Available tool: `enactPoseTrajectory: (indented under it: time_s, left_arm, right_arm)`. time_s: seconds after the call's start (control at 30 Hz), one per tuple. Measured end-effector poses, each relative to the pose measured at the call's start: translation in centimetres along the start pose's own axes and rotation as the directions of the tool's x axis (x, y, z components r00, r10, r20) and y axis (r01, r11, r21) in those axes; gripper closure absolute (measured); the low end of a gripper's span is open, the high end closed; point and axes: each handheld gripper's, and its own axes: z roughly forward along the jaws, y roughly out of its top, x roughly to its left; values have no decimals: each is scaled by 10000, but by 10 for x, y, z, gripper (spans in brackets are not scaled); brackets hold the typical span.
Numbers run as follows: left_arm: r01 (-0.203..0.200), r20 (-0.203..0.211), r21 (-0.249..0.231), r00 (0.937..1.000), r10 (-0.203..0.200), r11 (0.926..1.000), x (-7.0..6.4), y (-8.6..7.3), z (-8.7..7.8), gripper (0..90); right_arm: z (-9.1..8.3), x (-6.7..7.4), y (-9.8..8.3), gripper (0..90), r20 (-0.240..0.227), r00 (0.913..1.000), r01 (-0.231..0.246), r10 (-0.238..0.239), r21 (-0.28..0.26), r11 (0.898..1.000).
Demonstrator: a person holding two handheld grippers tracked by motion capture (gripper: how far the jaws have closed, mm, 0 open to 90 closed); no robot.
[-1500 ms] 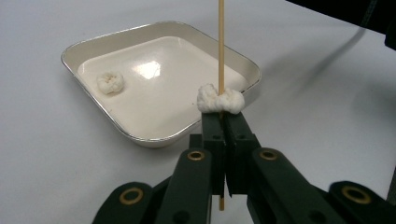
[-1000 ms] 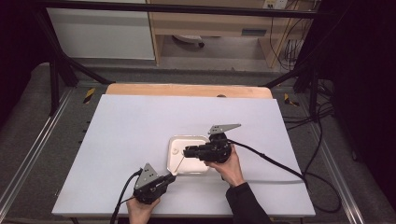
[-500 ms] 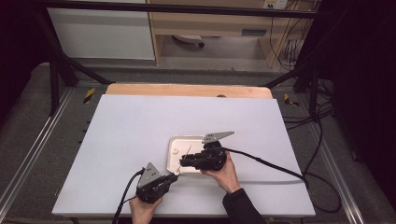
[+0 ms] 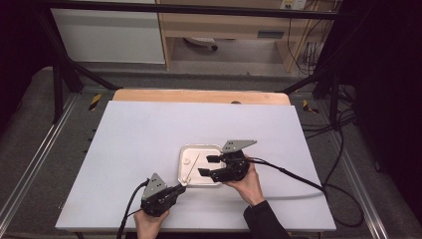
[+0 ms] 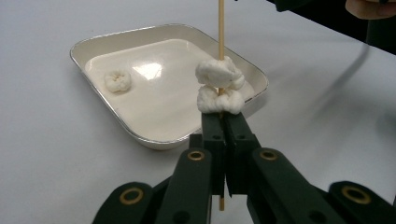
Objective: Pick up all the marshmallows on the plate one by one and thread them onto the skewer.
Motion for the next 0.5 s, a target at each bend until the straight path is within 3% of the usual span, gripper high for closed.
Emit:
enactPoseTrajectory:
  time_s: [0.17,0.33,0.4,0.5]
  left_arm:
    - [32,-93,-2,10000,-32,10000,3,-1,-5,880]
    - [64,-237,57,9997,-62,10000,8,-2,-10,879]
    - [59,-279,78,9996,-57,10000,10,-2,-12,880]
    - [136,-280,52,9995,-134,9999,12,-2,-14,879]
  right_arm:
    - [-7,-3,-3,245,411,9988,260,-256,-86,9996]
    - [-12,-8,-7,109,1262,9914,306,-333,231,9993]
    - [-13,-9,-8,86,1535,9871,396,-461,449,9982]
    - [-11,-9,-8,64,1591,9861,408,-486,518,9978]
